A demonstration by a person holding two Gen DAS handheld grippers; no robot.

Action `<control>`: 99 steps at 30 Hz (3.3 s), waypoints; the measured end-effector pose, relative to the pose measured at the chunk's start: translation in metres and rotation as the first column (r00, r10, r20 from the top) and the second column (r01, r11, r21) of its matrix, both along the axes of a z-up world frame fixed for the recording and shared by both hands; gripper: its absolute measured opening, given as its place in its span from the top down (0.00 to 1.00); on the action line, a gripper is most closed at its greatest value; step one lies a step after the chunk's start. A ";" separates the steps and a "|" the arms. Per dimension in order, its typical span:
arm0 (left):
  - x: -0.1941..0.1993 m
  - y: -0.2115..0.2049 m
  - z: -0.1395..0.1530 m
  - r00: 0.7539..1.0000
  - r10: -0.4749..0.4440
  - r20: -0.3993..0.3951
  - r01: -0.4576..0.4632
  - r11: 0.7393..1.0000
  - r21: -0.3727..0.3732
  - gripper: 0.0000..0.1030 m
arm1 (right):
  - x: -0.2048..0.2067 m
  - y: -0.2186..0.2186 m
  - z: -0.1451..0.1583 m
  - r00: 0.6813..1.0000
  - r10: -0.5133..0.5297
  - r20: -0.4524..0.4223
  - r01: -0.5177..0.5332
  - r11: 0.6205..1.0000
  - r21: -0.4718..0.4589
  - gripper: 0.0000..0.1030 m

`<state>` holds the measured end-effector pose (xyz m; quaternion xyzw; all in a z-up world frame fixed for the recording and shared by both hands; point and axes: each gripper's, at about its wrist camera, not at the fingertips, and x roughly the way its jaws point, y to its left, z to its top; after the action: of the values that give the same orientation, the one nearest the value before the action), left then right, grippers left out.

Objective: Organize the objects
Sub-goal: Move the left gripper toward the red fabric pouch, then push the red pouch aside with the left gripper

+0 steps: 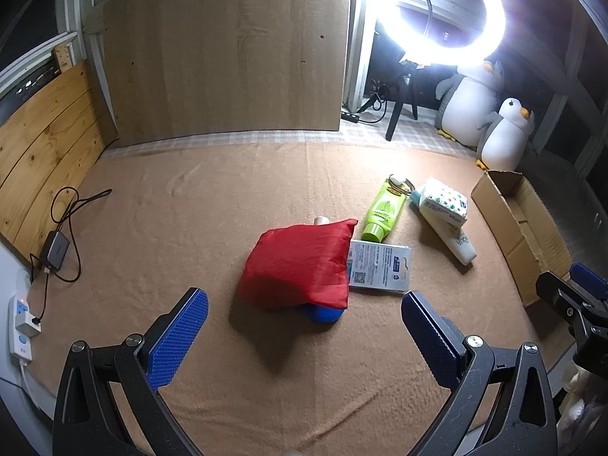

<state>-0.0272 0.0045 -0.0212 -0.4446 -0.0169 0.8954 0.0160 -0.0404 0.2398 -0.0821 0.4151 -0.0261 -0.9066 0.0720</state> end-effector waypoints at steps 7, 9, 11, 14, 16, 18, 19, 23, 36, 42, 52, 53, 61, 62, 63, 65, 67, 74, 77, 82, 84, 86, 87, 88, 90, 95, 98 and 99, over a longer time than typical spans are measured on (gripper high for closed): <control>-0.007 0.003 -0.004 1.000 -0.007 0.006 0.007 1.000 -0.006 0.00 | -0.005 0.002 -0.003 1.000 -0.005 0.009 0.005 1.000 0.000 0.00; -0.009 0.003 -0.005 1.000 -0.007 0.008 0.007 1.000 -0.005 0.00 | -0.006 0.002 -0.004 1.000 -0.005 0.012 0.005 1.000 0.001 0.00; -0.010 0.004 -0.005 1.000 -0.009 0.010 0.009 1.000 -0.007 0.00 | -0.007 0.002 -0.003 1.000 -0.007 0.012 0.007 1.000 0.001 0.00; -0.012 0.003 -0.006 1.000 -0.011 0.013 0.011 1.000 -0.006 0.00 | -0.007 0.002 -0.004 1.000 -0.007 0.013 0.007 1.000 0.002 0.00; -0.013 0.003 -0.007 1.000 -0.012 0.015 0.012 1.000 -0.007 0.00 | -0.007 0.002 -0.004 1.000 -0.007 0.014 0.007 1.000 -0.001 0.00; -0.014 0.004 -0.007 1.000 -0.012 0.015 0.012 1.000 -0.007 0.00 | -0.008 0.002 -0.004 1.000 -0.006 0.014 0.006 1.000 -0.001 0.00; -0.014 0.004 -0.007 1.000 -0.012 0.015 0.012 1.000 -0.007 0.00 | -0.008 0.002 -0.004 1.000 -0.007 0.015 0.007 1.000 0.000 0.00; -0.015 0.003 -0.009 1.000 -0.010 0.018 0.010 1.000 -0.007 0.00 | -0.009 0.002 -0.005 1.000 -0.009 0.017 0.009 1.000 -0.002 0.00; -0.041 0.000 -0.035 0.999 -0.003 0.046 0.006 0.998 -0.062 0.00 | -0.009 0.002 -0.012 0.999 -0.023 0.037 0.023 1.000 0.003 0.00; -0.059 0.020 -0.053 0.997 -0.039 0.061 0.048 0.989 -0.142 0.00 | -0.009 0.007 -0.015 0.998 -0.035 0.052 0.035 0.999 -0.005 0.00; -0.091 0.037 -0.096 0.992 -0.046 0.116 0.075 0.962 -0.264 0.00 | -0.008 0.019 -0.018 0.995 -0.069 0.066 0.071 0.997 -0.015 0.00; -0.094 0.036 -0.099 0.992 -0.038 0.122 0.070 0.961 -0.267 0.00 | -0.008 0.021 -0.018 0.995 -0.074 0.068 0.075 0.997 -0.016 0.00; -0.115 -0.004 -0.112 0.989 0.059 0.133 -0.023 0.966 -0.259 0.00 | -0.007 0.021 -0.020 0.993 -0.082 0.080 0.084 0.996 -0.016 0.00; -0.116 -0.011 -0.113 0.988 0.075 0.137 -0.038 0.967 -0.253 0.00 | -0.007 0.020 -0.020 0.994 -0.080 0.080 0.082 0.997 -0.015 0.00; -0.117 -0.017 -0.114 0.987 0.089 0.137 -0.052 0.965 -0.256 0.00 | -0.007 0.019 -0.020 0.994 -0.079 0.080 0.080 0.997 -0.014 0.00; -0.120 -0.030 -0.117 0.984 0.115 0.135 -0.076 0.961 -0.265 0.00 | -0.007 0.018 -0.021 0.994 -0.076 0.083 0.077 0.997 -0.012 0.00; -0.123 -0.043 -0.120 0.980 0.142 0.139 -0.100 0.957 -0.272 0.00 | -0.007 0.017 -0.022 0.994 -0.074 0.085 0.075 0.997 -0.011 0.00; -0.126 -0.073 -0.128 0.971 0.197 0.137 -0.151 0.945 -0.289 0.00 | -0.008 0.011 -0.023 0.995 -0.052 0.087 0.053 0.999 -0.008 0.00; -0.124 -0.077 -0.125 0.972 0.199 0.122 -0.157 0.945 -0.288 0.00 | -0.008 0.010 -0.024 0.995 -0.049 0.090 0.049 0.999 -0.007 0.00; -0.117 -0.064 -0.107 0.984 0.152 0.091 -0.127 0.962 -0.243 0.00 | -0.010 0.011 -0.024 0.995 -0.048 0.093 0.050 0.999 -0.012 0.00; -0.114 -0.055 -0.097 0.988 0.128 0.081 -0.108 0.972 -0.210 0.00 | -0.010 0.011 -0.024 0.995 -0.045 0.092 0.047 0.999 -0.012 0.00; -0.114 -0.044 -0.091 0.992 0.090 0.088 -0.075 0.984 -0.162 0.00 | -0.010 0.011 -0.025 0.995 -0.044 0.093 0.046 0.999 -0.014 0.00; -0.115 -0.039 -0.090 0.992 0.068 0.104 -0.054 0.990 -0.132 0.00 | -0.009 0.011 -0.026 0.995 -0.044 0.094 0.045 0.999 -0.015 0.00; -0.117 -0.034 -0.090 0.991 0.037 0.128 -0.024 0.995 -0.100 0.00 | -0.010 0.011 -0.026 0.994 -0.044 0.096 0.045 0.999 -0.015 0.00; -0.121 -0.024 -0.092 0.988 -0.001 0.155 0.011 0.998 -0.064 0.00 | -0.010 0.012 -0.027 0.994 -0.044 0.100 0.046 0.999 -0.017 0.00; -0.129 0.003 -0.093 0.982 -0.062 0.179 0.069 0.997 -0.032 0.00 | -0.008 0.016 -0.028 0.994 -0.048 0.102 0.050 0.999 -0.018 0.00; -0.135 0.012 -0.091 0.979 -0.082 0.186 0.082 0.997 0.004 0.05 | -0.006 0.019 -0.030 0.993 -0.053 0.108 0.056 0.998 -0.020 0.00; -0.138 0.015 -0.091 0.978 -0.087 0.189 0.086 0.996 0.013 0.07 | -0.006 0.021 -0.031 0.992 -0.057 0.111 0.060 0.998 -0.020 0.00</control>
<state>-0.1652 0.0195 -0.1119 -0.5280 -0.0010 0.8475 0.0541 -0.0461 0.2611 -0.1127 0.4627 -0.0527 -0.8836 0.0487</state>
